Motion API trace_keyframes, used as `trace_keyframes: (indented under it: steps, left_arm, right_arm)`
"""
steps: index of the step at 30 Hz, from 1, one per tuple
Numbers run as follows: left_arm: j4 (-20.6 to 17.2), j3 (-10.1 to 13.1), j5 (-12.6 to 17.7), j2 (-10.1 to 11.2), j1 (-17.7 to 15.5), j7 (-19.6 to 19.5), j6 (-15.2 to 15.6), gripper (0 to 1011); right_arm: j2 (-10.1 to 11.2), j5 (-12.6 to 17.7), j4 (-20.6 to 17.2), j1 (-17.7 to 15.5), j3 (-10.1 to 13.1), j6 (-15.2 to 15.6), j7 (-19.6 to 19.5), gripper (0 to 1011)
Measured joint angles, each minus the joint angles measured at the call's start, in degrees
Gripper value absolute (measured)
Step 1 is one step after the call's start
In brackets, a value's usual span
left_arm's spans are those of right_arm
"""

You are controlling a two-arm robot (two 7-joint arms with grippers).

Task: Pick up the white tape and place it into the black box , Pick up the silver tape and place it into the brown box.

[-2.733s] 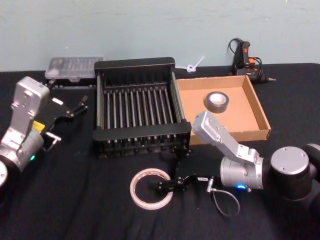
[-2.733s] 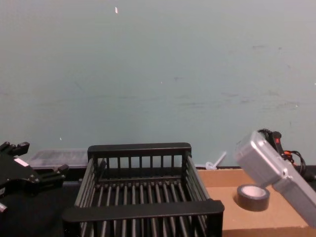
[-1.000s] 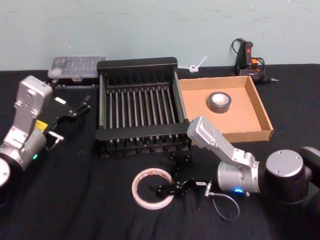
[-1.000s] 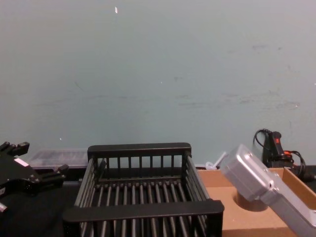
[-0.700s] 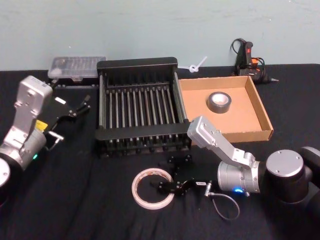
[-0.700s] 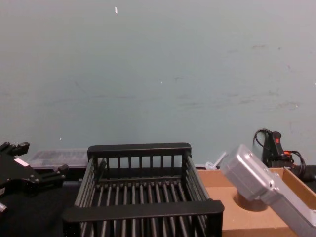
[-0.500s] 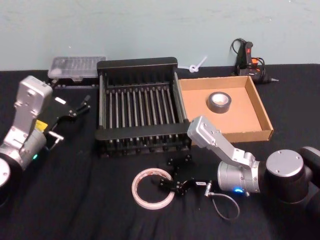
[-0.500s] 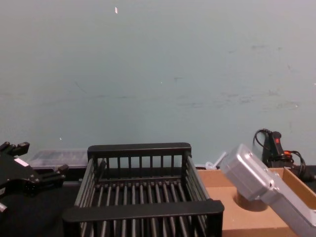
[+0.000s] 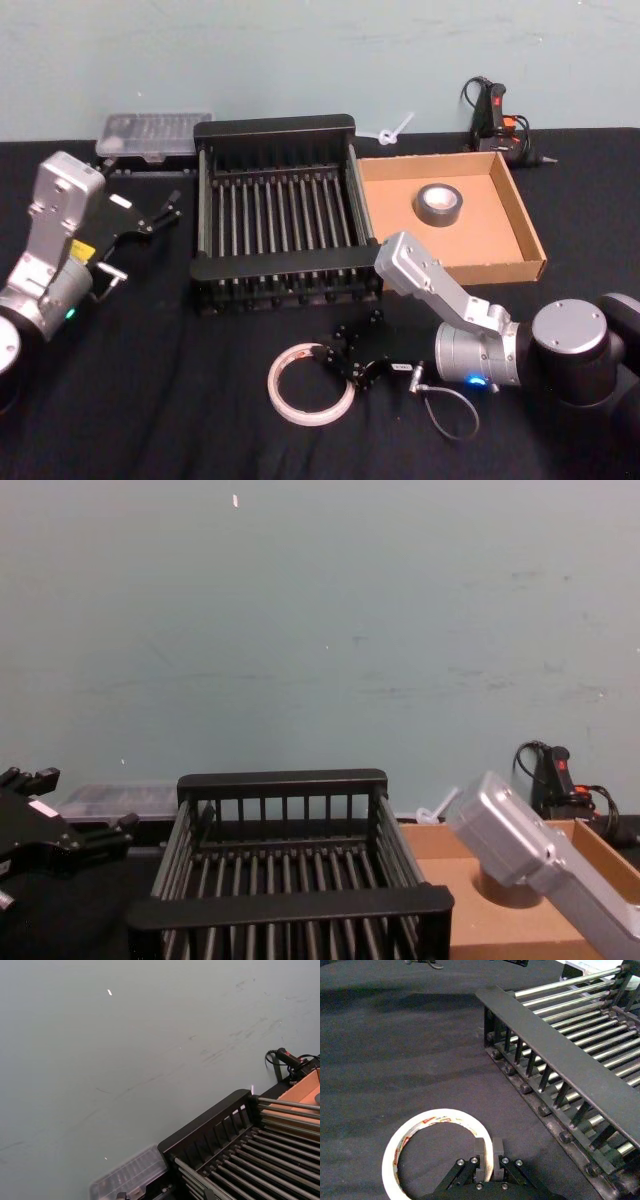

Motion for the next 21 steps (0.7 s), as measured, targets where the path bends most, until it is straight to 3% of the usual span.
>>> trace_keyframes:
  steps: [13, 21]
  left_arm:
    - [0.00, 0.00, 0.00, 0.00, 0.00, 0.00, 0.00, 1002]
    - [0.00, 0.00, 0.00, 0.00, 0.00, 0.00, 0.00, 1001]
  right_arm:
    - [0.80, 1.56, -1.08, -0.46, 0.59, -0.51, 1.26, 100]
    - [2.93, 3.34, -4.36, -1.40, 1.59, -1.57, 2.12, 99]
